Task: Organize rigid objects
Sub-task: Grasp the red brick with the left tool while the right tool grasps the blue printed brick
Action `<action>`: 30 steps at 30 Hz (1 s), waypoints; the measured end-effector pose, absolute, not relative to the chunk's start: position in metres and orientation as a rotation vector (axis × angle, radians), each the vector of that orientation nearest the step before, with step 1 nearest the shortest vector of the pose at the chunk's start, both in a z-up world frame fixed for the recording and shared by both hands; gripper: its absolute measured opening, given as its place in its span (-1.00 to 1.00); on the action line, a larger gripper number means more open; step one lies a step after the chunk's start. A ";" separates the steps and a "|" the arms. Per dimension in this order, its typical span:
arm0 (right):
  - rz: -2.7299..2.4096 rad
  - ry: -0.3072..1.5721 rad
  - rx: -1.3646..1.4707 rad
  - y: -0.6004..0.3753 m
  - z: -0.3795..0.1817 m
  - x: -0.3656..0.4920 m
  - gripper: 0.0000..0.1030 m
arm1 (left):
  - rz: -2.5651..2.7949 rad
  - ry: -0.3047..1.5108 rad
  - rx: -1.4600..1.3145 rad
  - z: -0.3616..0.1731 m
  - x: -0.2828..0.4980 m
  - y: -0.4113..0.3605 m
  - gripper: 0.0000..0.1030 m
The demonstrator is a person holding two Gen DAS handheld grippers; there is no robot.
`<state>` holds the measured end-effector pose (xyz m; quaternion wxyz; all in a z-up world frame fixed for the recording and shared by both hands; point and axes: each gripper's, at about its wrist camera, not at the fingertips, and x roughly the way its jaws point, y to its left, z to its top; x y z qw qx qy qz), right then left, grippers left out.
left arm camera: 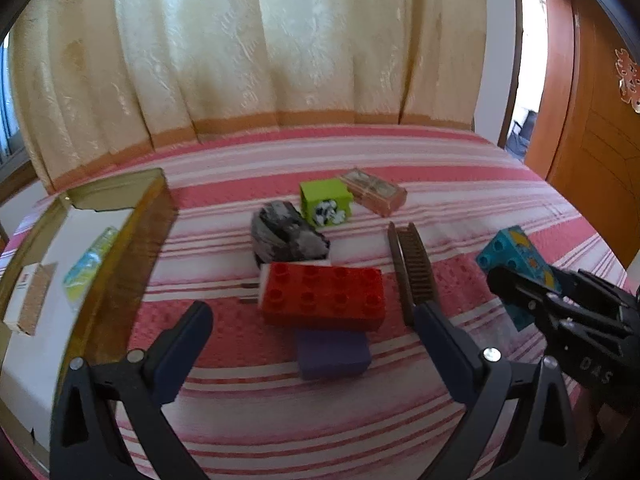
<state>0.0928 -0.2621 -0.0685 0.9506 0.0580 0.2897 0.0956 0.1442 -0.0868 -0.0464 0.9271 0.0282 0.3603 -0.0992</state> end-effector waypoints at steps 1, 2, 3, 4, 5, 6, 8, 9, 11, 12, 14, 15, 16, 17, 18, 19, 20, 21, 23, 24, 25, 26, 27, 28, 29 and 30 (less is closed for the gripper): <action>0.196 0.588 0.118 -0.263 -0.068 0.093 -0.14 | -0.208 0.745 0.056 -0.047 0.146 -0.087 0.99; 0.196 0.587 0.117 -0.263 -0.068 0.092 -0.14 | -0.207 0.750 0.054 -0.048 0.148 -0.088 0.99; 0.198 0.586 0.116 -0.262 -0.068 0.092 -0.14 | -0.206 0.752 0.056 -0.048 0.149 -0.088 0.99; 0.199 0.586 0.115 -0.263 -0.068 0.094 -0.14 | -0.205 0.756 0.061 -0.049 0.151 -0.089 0.99; 0.199 0.587 0.115 -0.263 -0.068 0.094 -0.14 | -0.203 0.778 0.062 -0.052 0.155 -0.090 0.99; 0.200 0.588 0.115 -0.263 -0.068 0.094 -0.14 | -0.201 0.793 0.057 -0.054 0.158 -0.090 0.99; 0.203 0.591 0.114 -0.262 -0.069 0.094 -0.14 | -0.205 0.806 0.040 -0.055 0.162 -0.087 0.91; 0.204 0.590 0.114 -0.262 -0.069 0.094 -0.14 | -0.208 0.808 0.031 -0.055 0.163 -0.086 0.78; 0.204 0.589 0.113 -0.262 -0.068 0.094 -0.14 | -0.213 0.827 0.010 -0.058 0.165 -0.083 0.48; 0.204 0.588 0.113 -0.262 -0.069 0.094 -0.14 | -0.222 0.838 -0.001 -0.059 0.167 -0.082 0.26; 0.203 0.587 0.114 -0.262 -0.069 0.094 -0.14 | -0.233 0.849 -0.013 -0.061 0.168 -0.081 0.26; 0.203 0.586 0.114 -0.262 -0.069 0.094 -0.14 | -0.238 0.846 -0.011 -0.060 0.167 -0.081 0.26; 0.201 0.585 0.114 -0.262 -0.069 0.094 -0.14 | -0.240 0.842 -0.008 -0.060 0.166 -0.082 0.25; 0.201 0.585 0.114 -0.262 -0.068 0.094 -0.14 | -0.237 0.831 -0.004 -0.059 0.164 -0.082 0.25; 0.200 0.582 0.116 -0.262 -0.068 0.093 -0.14 | -0.233 0.821 0.001 -0.057 0.162 -0.082 0.25; 0.200 0.578 0.117 -0.262 -0.068 0.093 -0.14 | -0.227 0.809 0.008 -0.056 0.160 -0.082 0.25; 0.200 0.571 0.118 -0.262 -0.067 0.092 -0.14 | -0.221 0.792 0.016 -0.053 0.157 -0.082 0.25; 0.201 0.565 0.119 -0.263 -0.066 0.091 -0.14 | -0.215 0.774 0.022 -0.051 0.154 -0.082 0.25; 0.204 0.546 0.121 -0.263 -0.065 0.088 -0.14 | -0.202 0.742 0.018 -0.047 0.147 -0.078 0.25; 0.203 0.538 0.121 -0.263 -0.064 0.086 -0.14 | -0.195 0.731 0.013 -0.045 0.144 -0.075 0.25; 0.202 0.533 0.123 -0.264 -0.064 0.085 -0.14 | -0.191 0.724 0.010 -0.044 0.142 -0.073 0.25; 0.202 0.529 0.124 -0.264 -0.063 0.085 -0.14 | -0.193 0.719 0.004 -0.044 0.138 -0.070 0.25; 0.201 0.526 0.125 -0.264 -0.063 0.084 -0.14 | -0.193 0.716 -0.003 -0.043 0.135 -0.067 0.25; 0.201 0.525 0.126 -0.264 -0.063 0.084 -0.14 | -0.190 0.712 -0.012 -0.043 0.132 -0.064 0.25; 0.201 0.523 0.127 -0.264 -0.062 0.084 -0.14 | -0.188 0.708 -0.021 -0.042 0.129 -0.061 0.25; 0.202 0.522 0.127 -0.264 -0.062 0.084 -0.14 | -0.190 0.705 -0.028 -0.041 0.126 -0.059 0.25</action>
